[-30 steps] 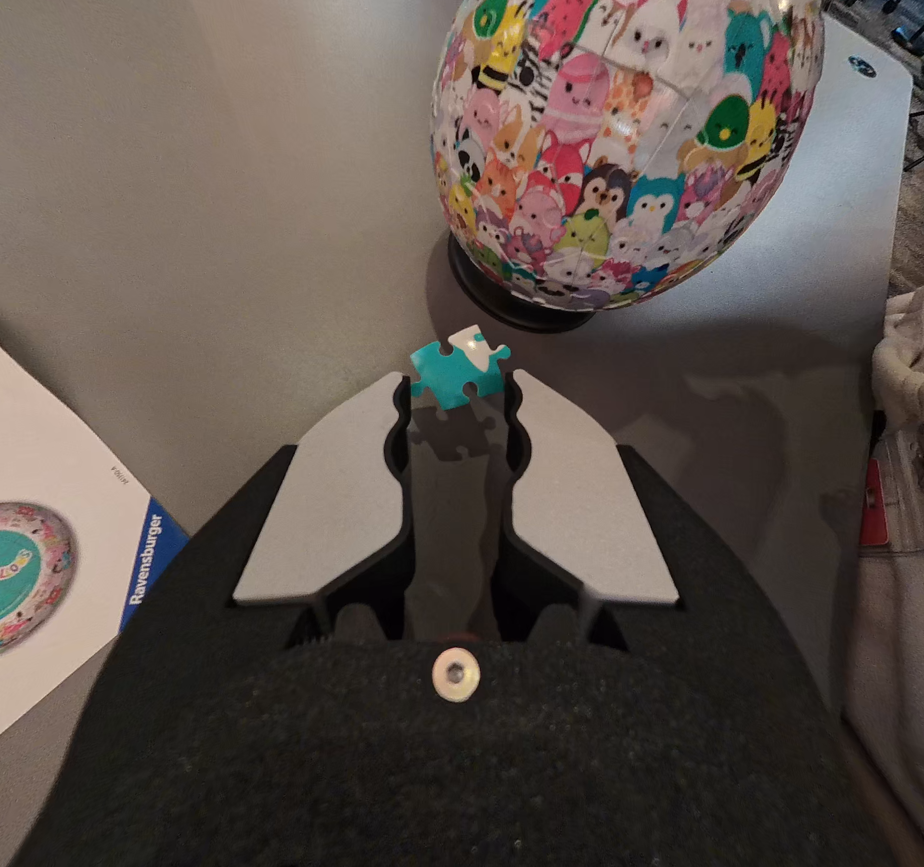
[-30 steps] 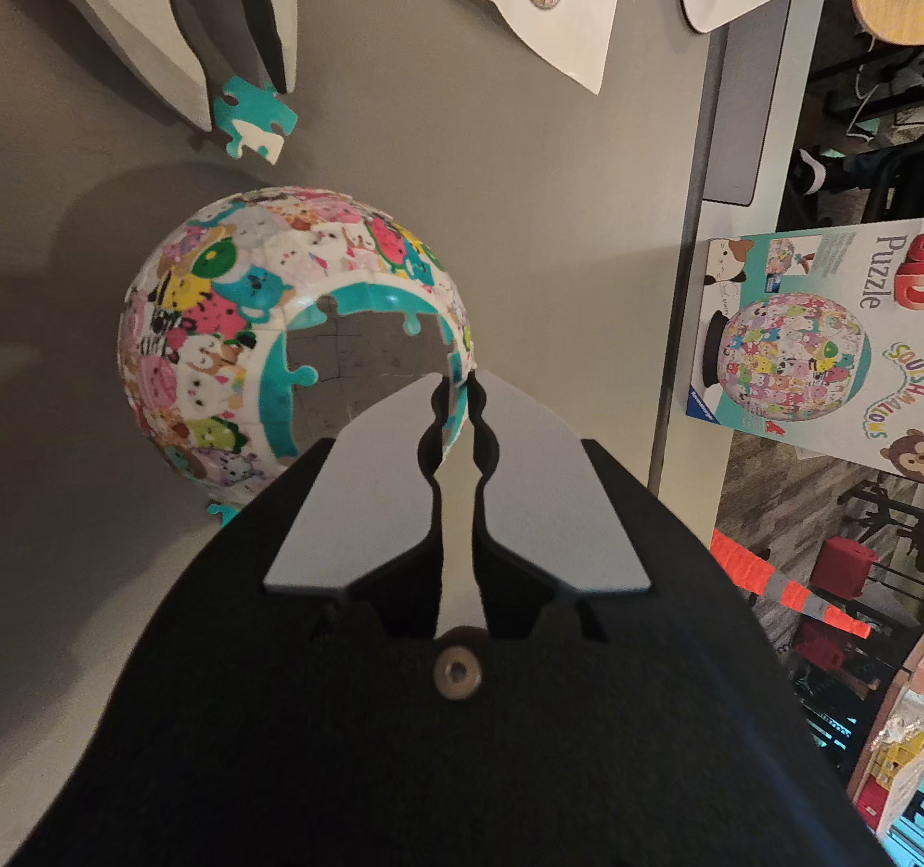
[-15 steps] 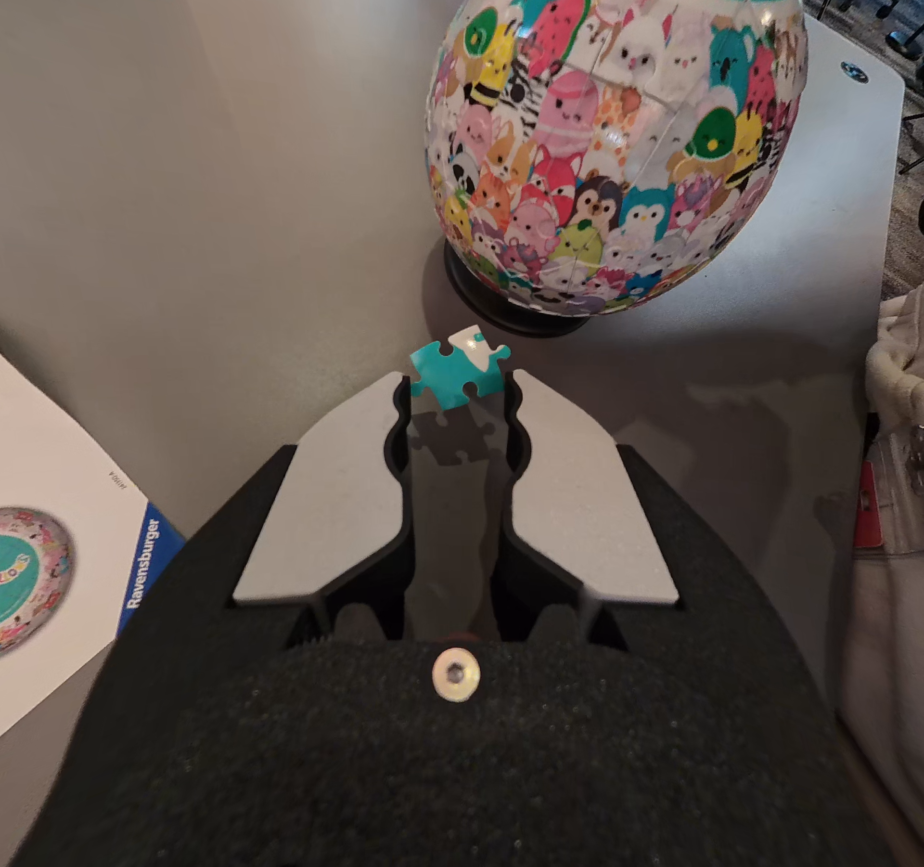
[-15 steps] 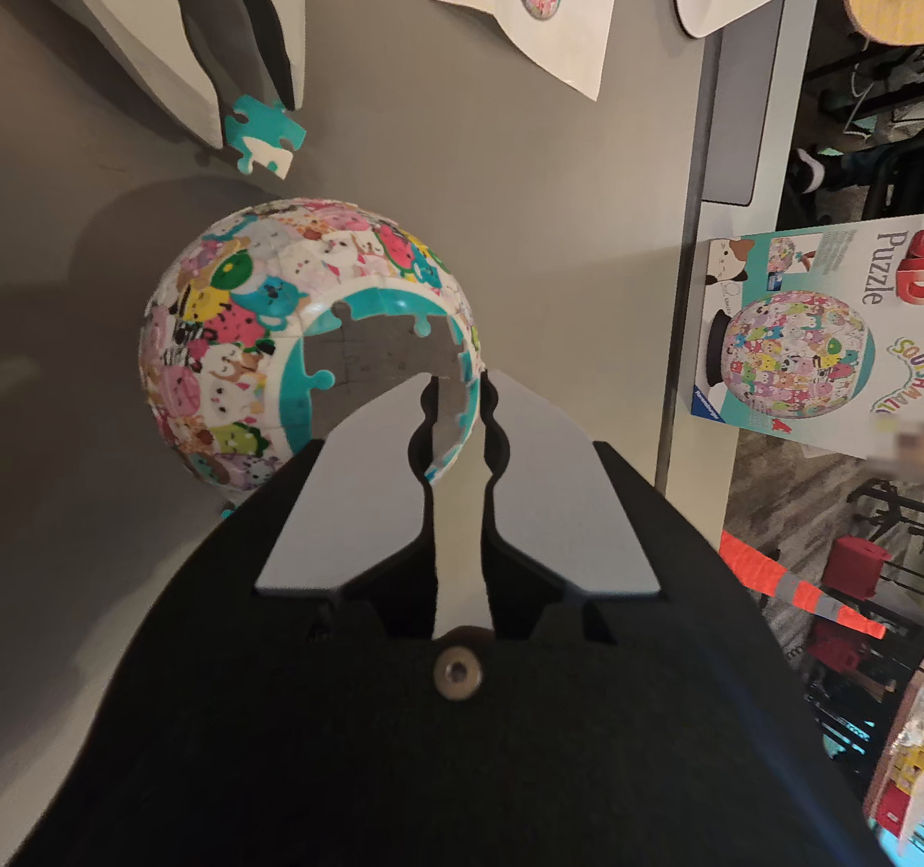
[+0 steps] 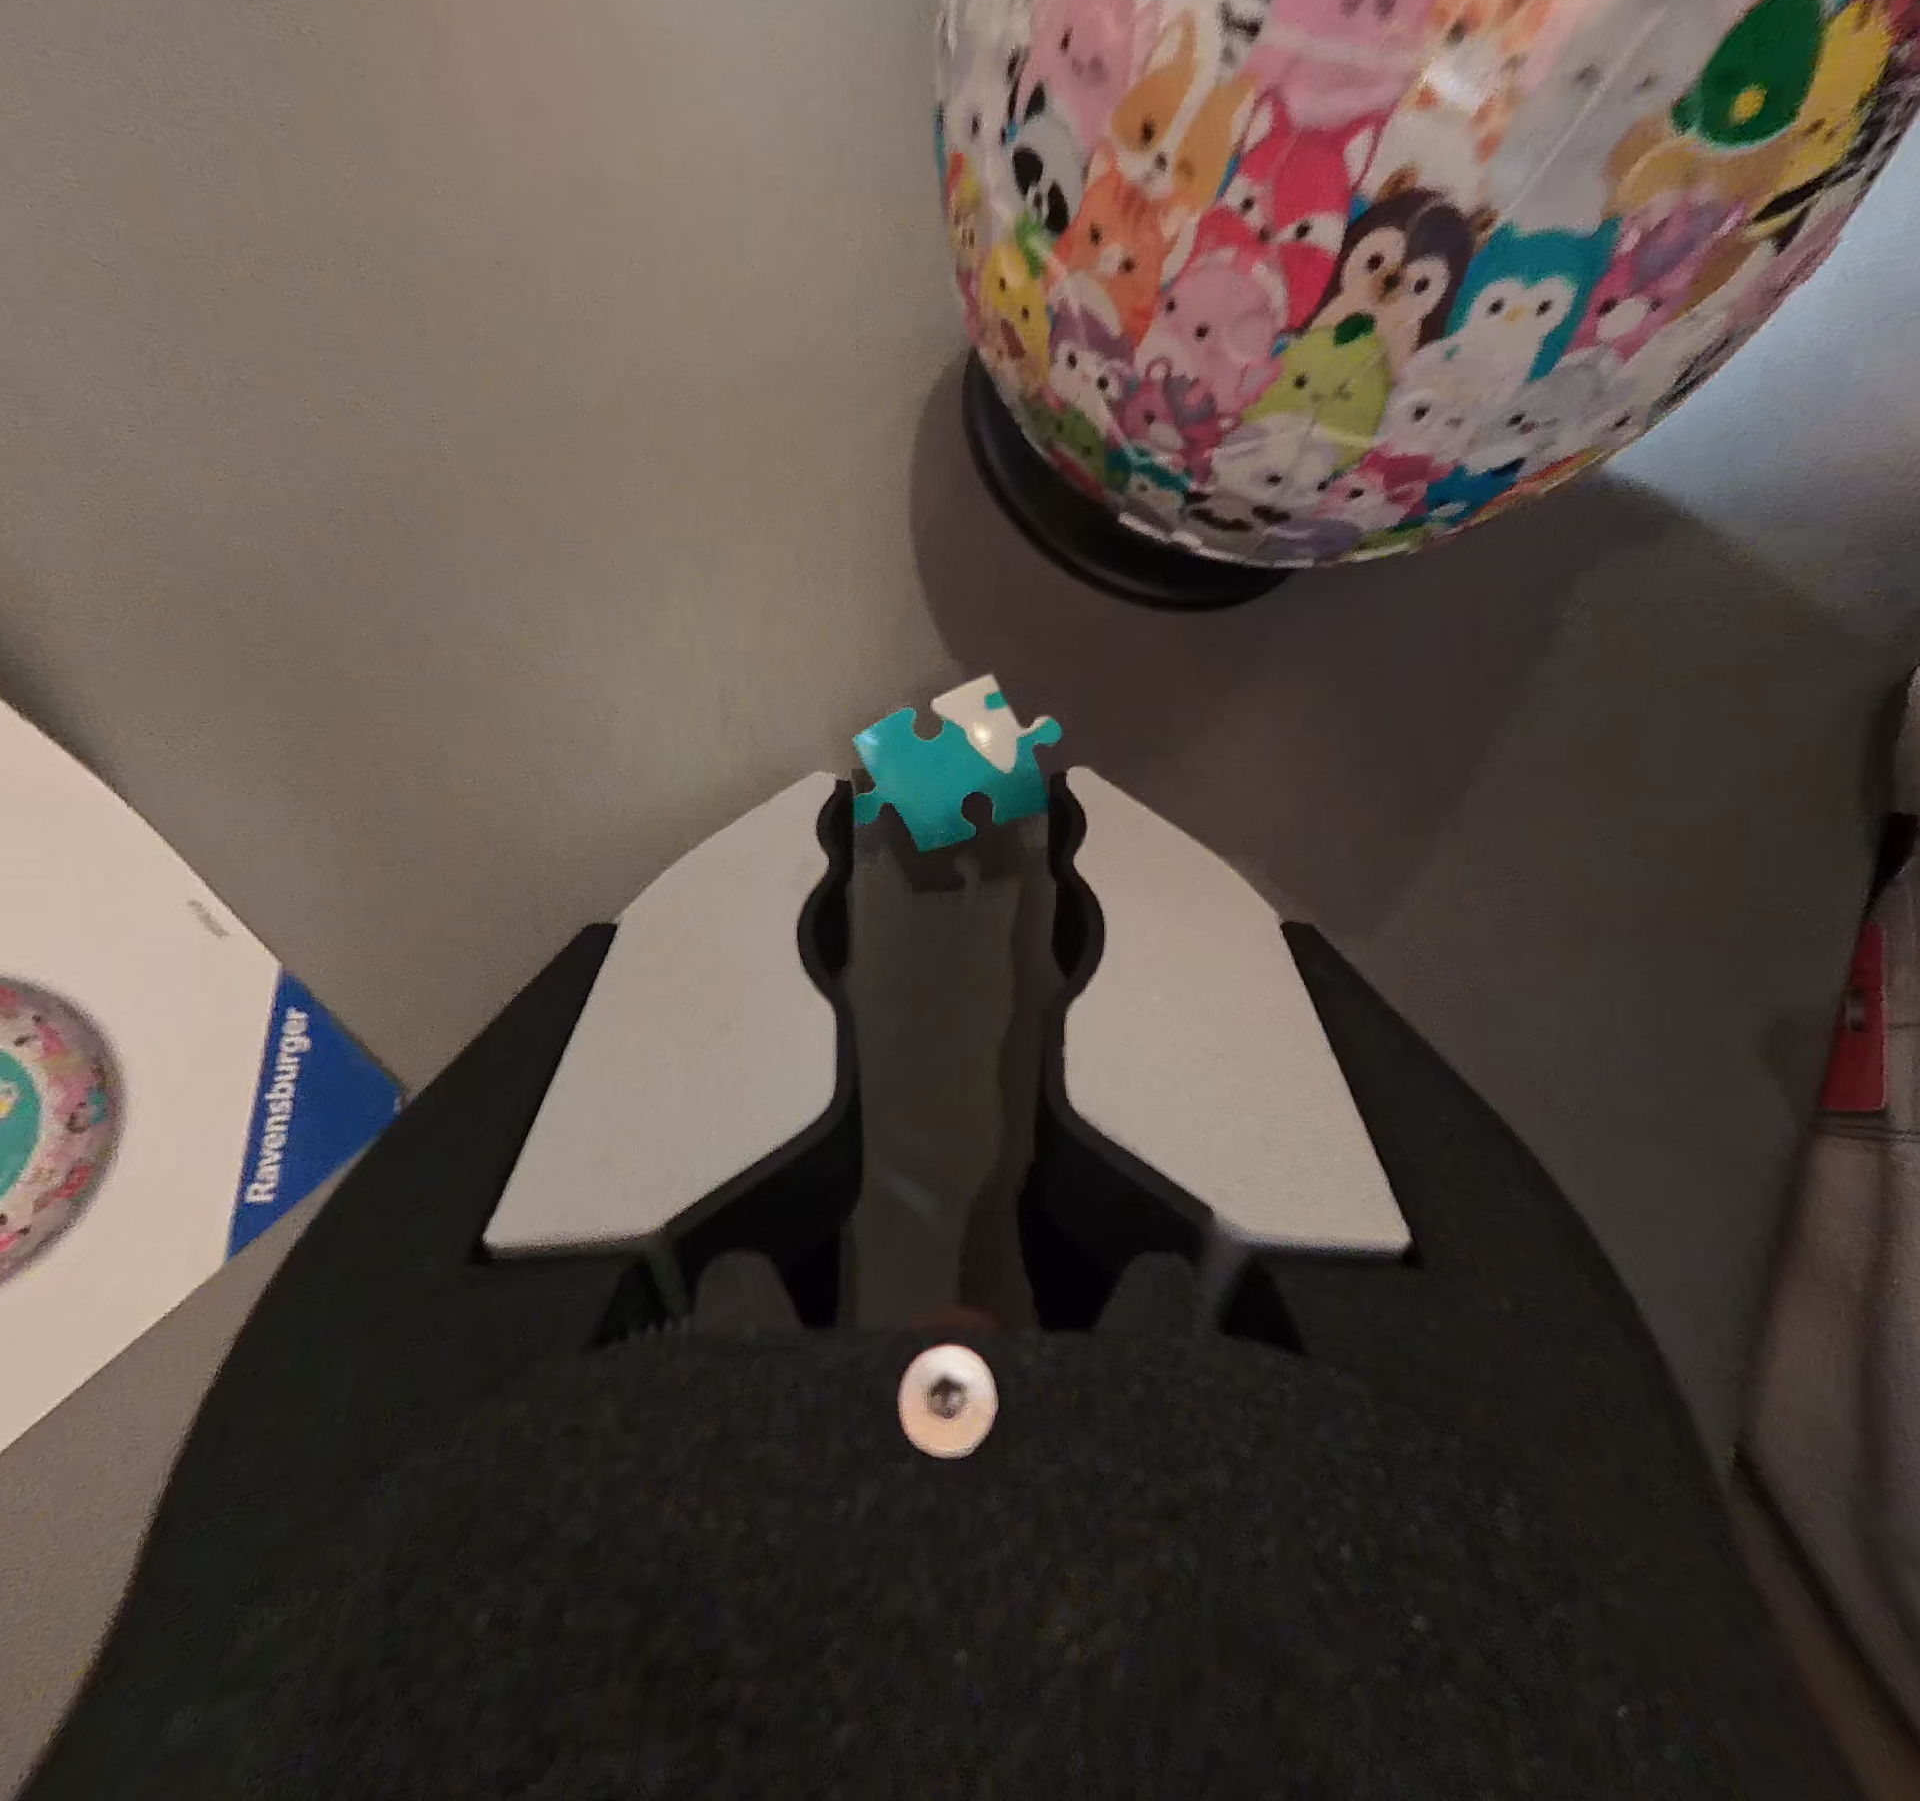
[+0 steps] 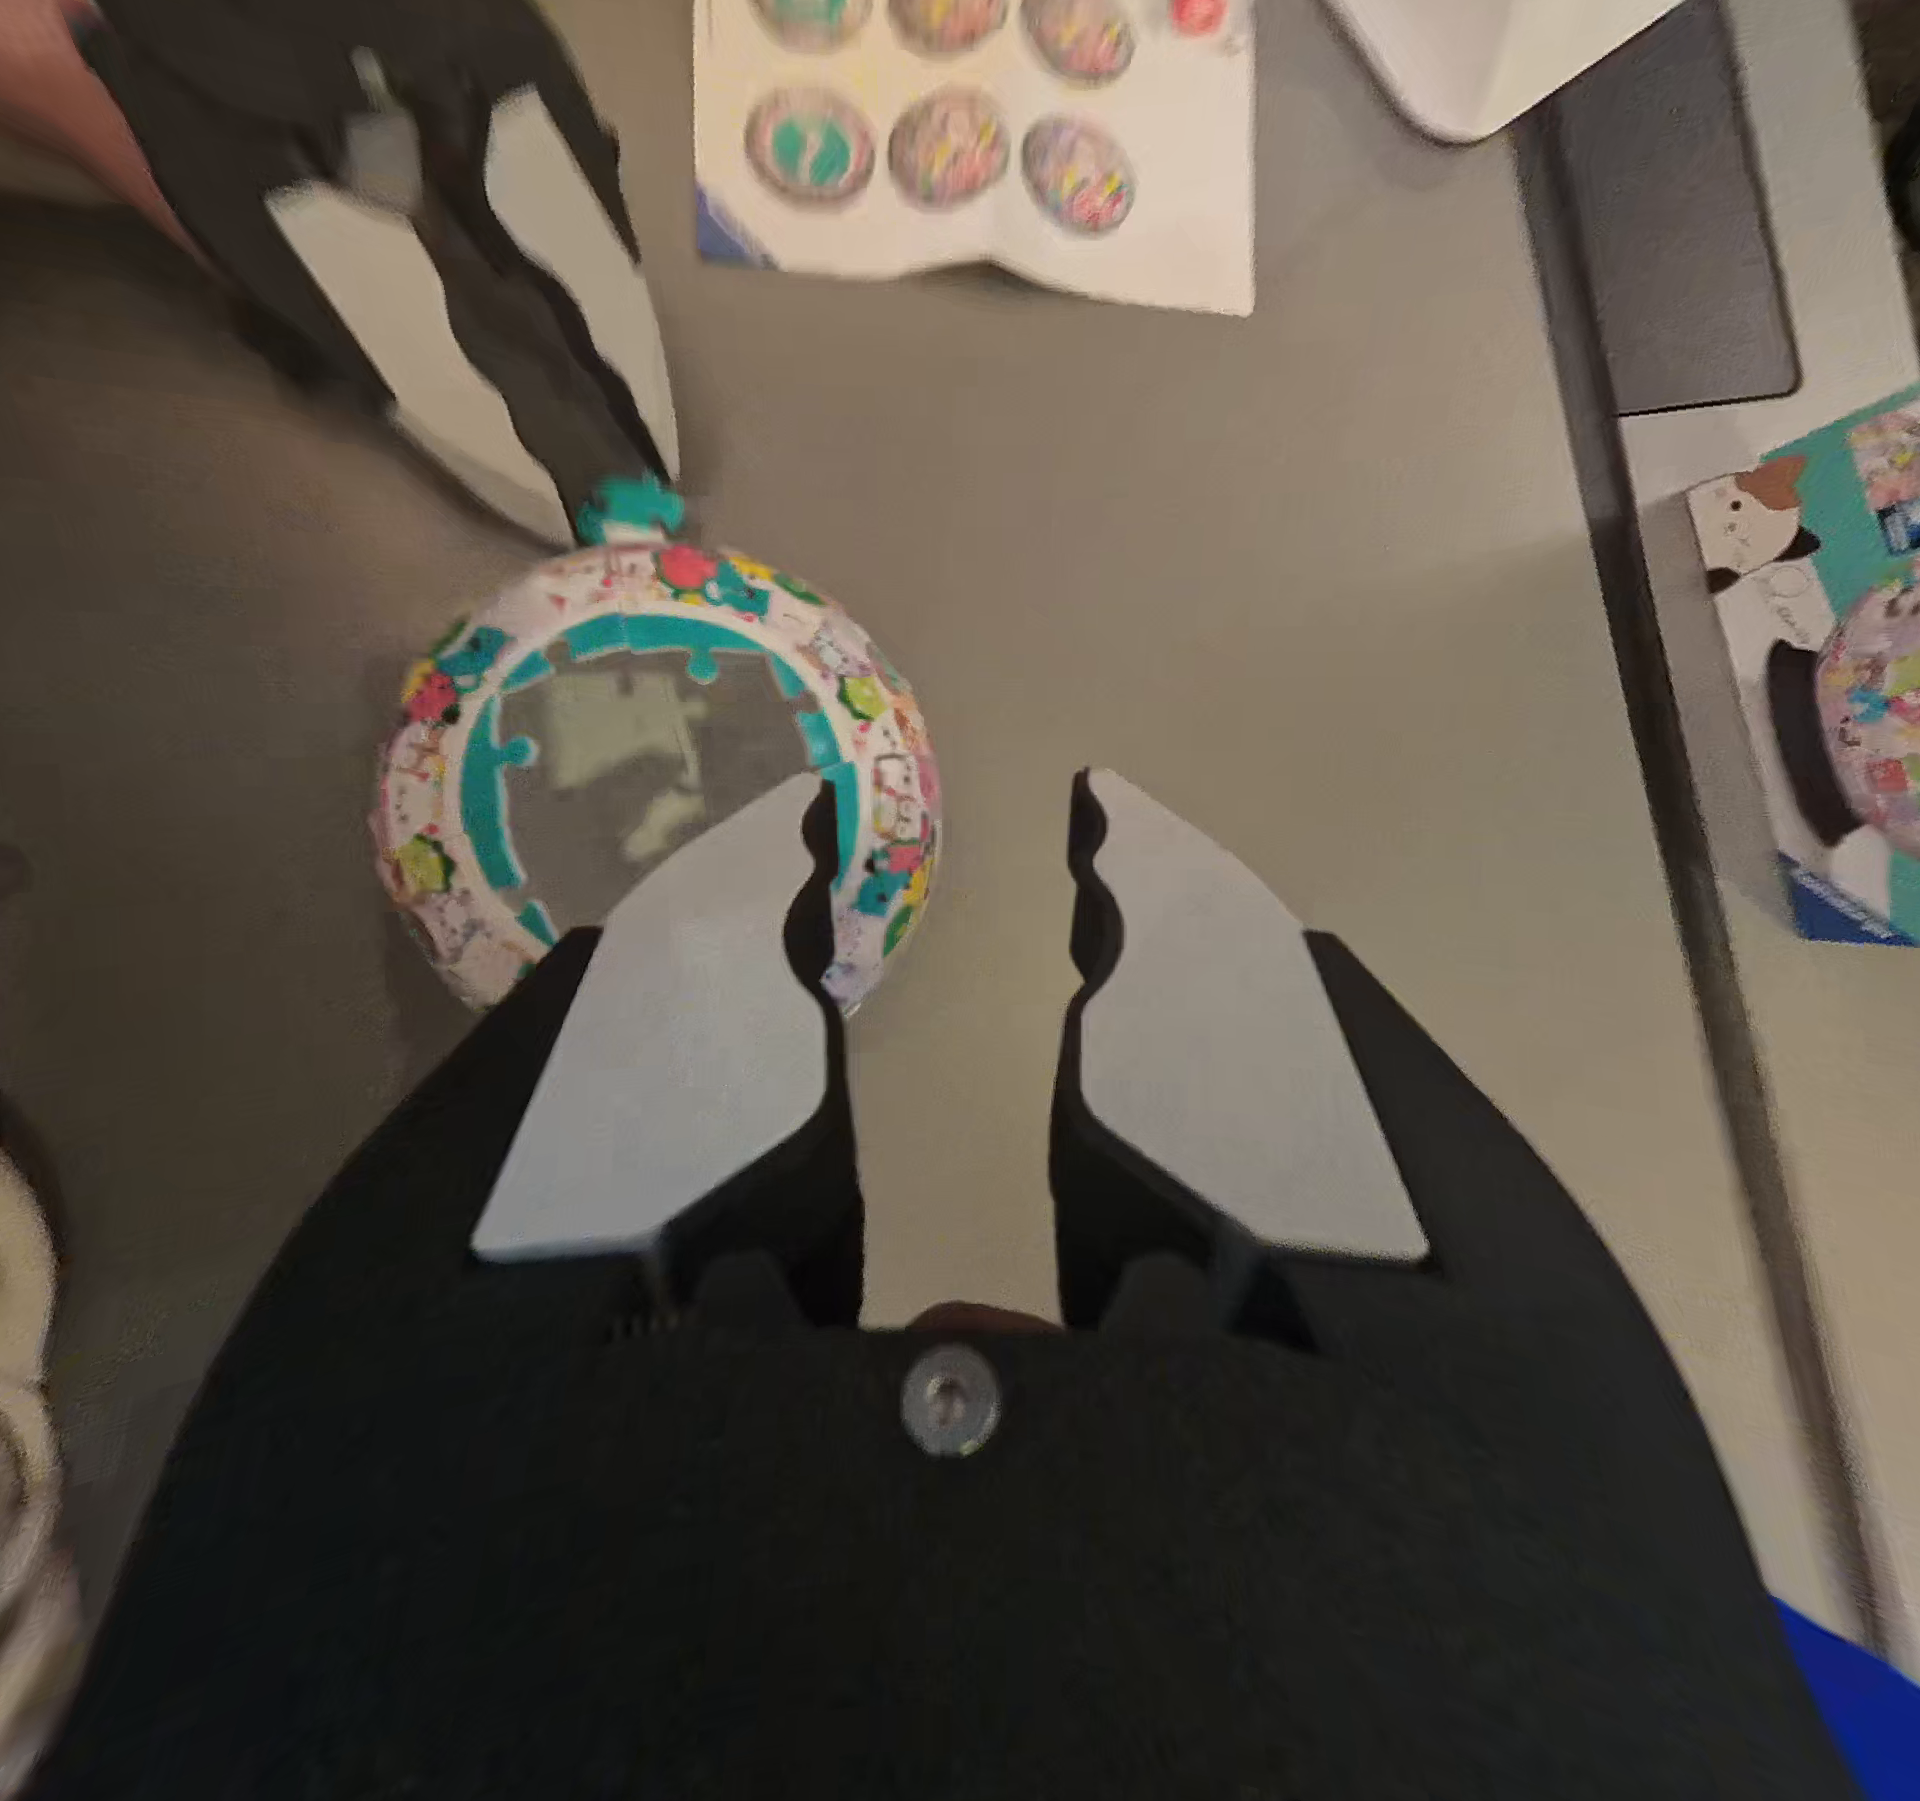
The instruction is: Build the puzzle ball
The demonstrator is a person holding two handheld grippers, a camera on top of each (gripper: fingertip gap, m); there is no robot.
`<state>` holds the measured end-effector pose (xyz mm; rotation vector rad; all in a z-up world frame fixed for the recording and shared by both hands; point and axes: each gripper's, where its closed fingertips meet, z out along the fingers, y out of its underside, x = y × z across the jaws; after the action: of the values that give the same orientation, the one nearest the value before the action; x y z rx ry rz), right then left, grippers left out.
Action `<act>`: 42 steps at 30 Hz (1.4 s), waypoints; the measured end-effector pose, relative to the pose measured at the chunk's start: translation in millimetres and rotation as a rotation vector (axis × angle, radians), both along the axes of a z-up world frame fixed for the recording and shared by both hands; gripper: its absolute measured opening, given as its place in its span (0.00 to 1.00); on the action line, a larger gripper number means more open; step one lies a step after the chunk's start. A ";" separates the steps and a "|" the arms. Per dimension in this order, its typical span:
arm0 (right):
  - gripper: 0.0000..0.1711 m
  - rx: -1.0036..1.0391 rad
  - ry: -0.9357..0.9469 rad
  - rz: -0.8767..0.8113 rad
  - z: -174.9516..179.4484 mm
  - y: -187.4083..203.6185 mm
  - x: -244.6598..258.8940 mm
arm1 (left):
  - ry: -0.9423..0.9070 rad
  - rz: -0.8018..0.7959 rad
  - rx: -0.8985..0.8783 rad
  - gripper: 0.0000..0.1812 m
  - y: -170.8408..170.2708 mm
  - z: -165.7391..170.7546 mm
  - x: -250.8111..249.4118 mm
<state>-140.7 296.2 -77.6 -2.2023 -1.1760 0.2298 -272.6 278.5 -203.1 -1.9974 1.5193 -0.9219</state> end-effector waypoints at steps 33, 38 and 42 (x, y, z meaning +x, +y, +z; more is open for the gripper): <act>0.67 -0.317 1.003 -0.358 -51.2 -87.4 -1.3 | -0.290 -0.112 -0.292 0.53 -38.8 64.6 49.6; 0.70 -0.288 1.032 -0.362 -44.3 -77.8 -4.6 | -0.300 -0.127 -0.297 0.54 -53.4 64.0 55.1; 0.70 -0.279 1.030 -0.329 -41.5 -61.7 0.1 | -0.309 -0.136 -0.330 0.51 -68.8 60.9 51.4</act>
<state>-140.6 234.5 -119.1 -1.9771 -0.2133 1.2526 -221.2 209.7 -142.2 -1.8641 1.4107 -1.5449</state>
